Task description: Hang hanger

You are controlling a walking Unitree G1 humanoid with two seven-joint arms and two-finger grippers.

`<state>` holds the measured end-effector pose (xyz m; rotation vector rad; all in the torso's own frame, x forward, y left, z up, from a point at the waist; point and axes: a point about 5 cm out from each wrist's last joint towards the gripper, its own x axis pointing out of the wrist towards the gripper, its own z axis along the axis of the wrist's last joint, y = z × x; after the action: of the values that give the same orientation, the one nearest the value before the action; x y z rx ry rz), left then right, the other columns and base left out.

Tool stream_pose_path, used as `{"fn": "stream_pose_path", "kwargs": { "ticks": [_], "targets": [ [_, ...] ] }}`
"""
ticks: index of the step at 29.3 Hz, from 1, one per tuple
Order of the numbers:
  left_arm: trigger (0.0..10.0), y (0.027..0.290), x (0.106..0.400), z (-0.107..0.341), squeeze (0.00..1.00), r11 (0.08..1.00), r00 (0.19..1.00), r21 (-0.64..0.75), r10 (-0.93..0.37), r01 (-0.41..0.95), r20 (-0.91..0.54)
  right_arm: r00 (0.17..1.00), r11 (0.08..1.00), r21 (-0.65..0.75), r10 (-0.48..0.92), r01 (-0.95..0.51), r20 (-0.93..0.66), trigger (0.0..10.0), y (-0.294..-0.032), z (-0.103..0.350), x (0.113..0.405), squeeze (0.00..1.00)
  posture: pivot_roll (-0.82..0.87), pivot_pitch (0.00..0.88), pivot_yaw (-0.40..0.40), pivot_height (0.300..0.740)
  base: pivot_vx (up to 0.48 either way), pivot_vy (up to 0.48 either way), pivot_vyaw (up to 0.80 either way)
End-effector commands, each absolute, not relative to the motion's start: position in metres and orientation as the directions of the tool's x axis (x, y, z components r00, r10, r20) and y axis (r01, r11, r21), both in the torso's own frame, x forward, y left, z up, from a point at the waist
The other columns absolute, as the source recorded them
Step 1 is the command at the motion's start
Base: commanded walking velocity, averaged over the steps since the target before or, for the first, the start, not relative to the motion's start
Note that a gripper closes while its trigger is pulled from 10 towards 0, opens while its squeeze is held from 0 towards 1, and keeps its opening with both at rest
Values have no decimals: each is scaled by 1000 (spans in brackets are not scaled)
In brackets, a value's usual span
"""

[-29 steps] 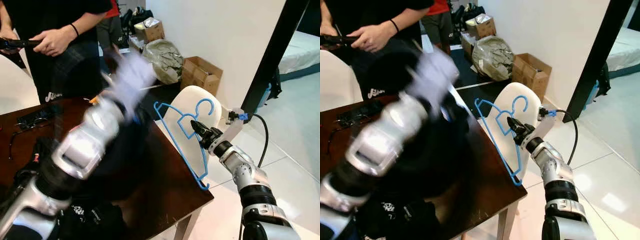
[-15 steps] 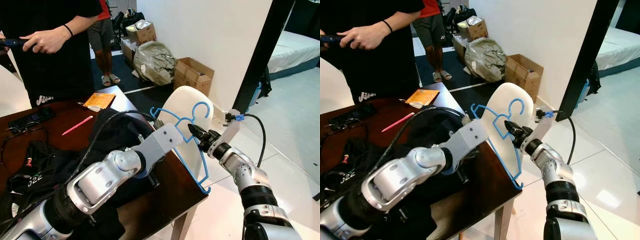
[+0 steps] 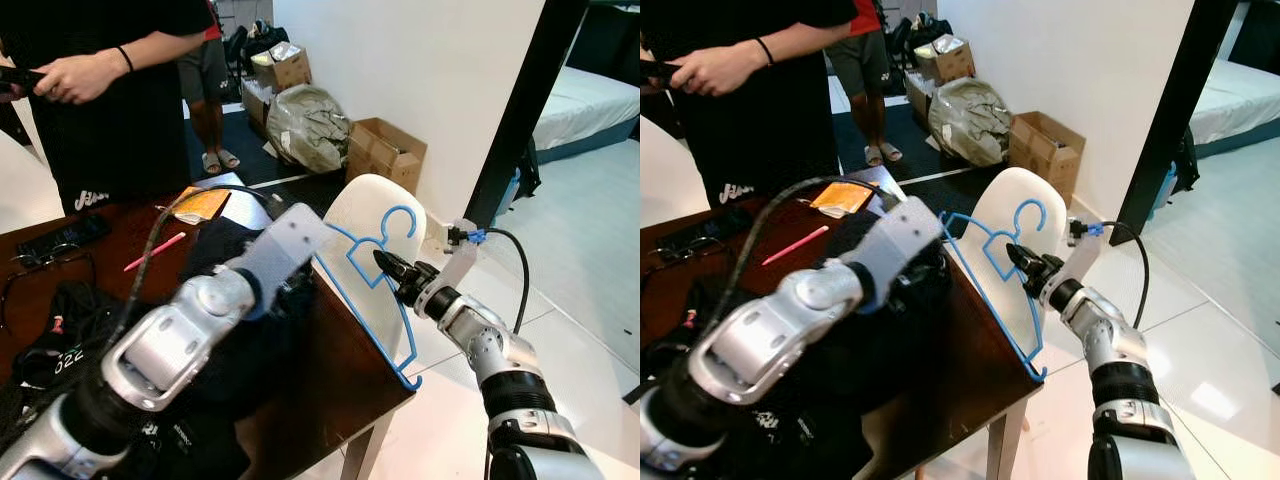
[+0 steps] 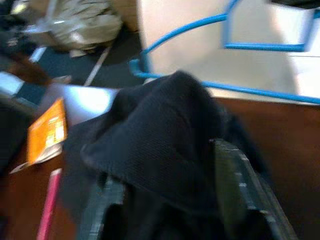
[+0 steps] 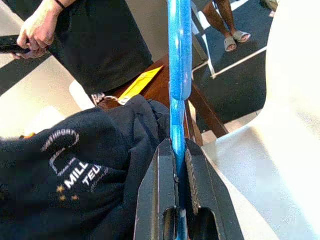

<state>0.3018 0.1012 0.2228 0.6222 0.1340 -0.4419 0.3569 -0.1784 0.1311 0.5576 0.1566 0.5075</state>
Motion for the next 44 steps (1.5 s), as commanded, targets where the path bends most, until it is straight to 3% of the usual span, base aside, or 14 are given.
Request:
{"fn": "stream_pose_path", "kwargs": {
  "ticks": [1,7,11,14,16,20,21,24,26,30,32,33,37,44],
  "targets": [
    [10000,120,303,229,1000,751,932,551,-283,363,-228,855,723,537,518,-435,-6,10000,-177,131,355,0,42,0,-40,740,0,0,0],
    [10000,132,305,237,1000,810,957,510,-225,288,-182,858,721,544,513,-429,-2,10000,-179,131,355,0,53,0,-38,740,0,0,0],
    [10000,143,307,248,1000,842,985,512,-139,169,-97,852,720,537,523,-440,-3,10000,-178,132,355,0,44,0,-44,740,0,0,0],
    [10000,146,306,250,1000,828,990,543,-116,142,-83,850,722,531,527,-444,-6,10000,-177,132,355,0,37,0,-44,740,0,0,0],
    [10000,145,303,249,1000,754,991,642,-105,137,-89,850,725,528,527,-443,-11,10000,-178,131,354,0,32,0,-44,740,0,0,0],
    [10000,143,299,242,1000,703,985,690,-113,173,-132,851,724,533,525,-439,-11,10000,-179,131,354,0,34,0,-44,740,0,0,0],
    [10000,143,298,241,0,702,984,691,-113,176,-136,851,723,533,525,-439,-11,10000,-179,131,354,0,34,0,-44,740,0,0,0],
    [10000,141,293,233,0,696,970,677,-140,238,-197,850,723,533,526,-440,-13,10000,-180,131,355,0,29,0,-50,740,0,0,0],
    [10000,133,271,216,0,641,908,648,-226,412,-354,849,724,533,528,-437,-21,10000,-181,131,355,0,30,0,-50,740,0,0,0],
    [10000,132,266,211,0,611,886,647,-244,456,-395,849,724,535,528,-435,-23,10000,-181,131,355,0,35,0,-50,740,0,0,0],
    [10000,133,257,206,0,514,839,666,-265,540,-476,850,723,540,527,-432,-26,10000,-182,130,355,0,51,0,-55,740,0,0,0],
    [10000,137,257,210,0,468,832,690,-260,552,-490,850,722,542,526,-430,-27,10000,-182,130,356,0,54,0,-60,740,0,0,0],
    [10000,149,260,220,0,428,836,720,-224,546,-501,851,721,548,524,-424,-30,10000,-182,129,356,0,56,0,-63,740,0,0,0],
    [10000,163,255,217,0,429,782,668,-178,608,-597,855,722,556,517,-412,-37,10000,-183,128,358,0,66,0,-61,740,0,0,0]
  ]
}}
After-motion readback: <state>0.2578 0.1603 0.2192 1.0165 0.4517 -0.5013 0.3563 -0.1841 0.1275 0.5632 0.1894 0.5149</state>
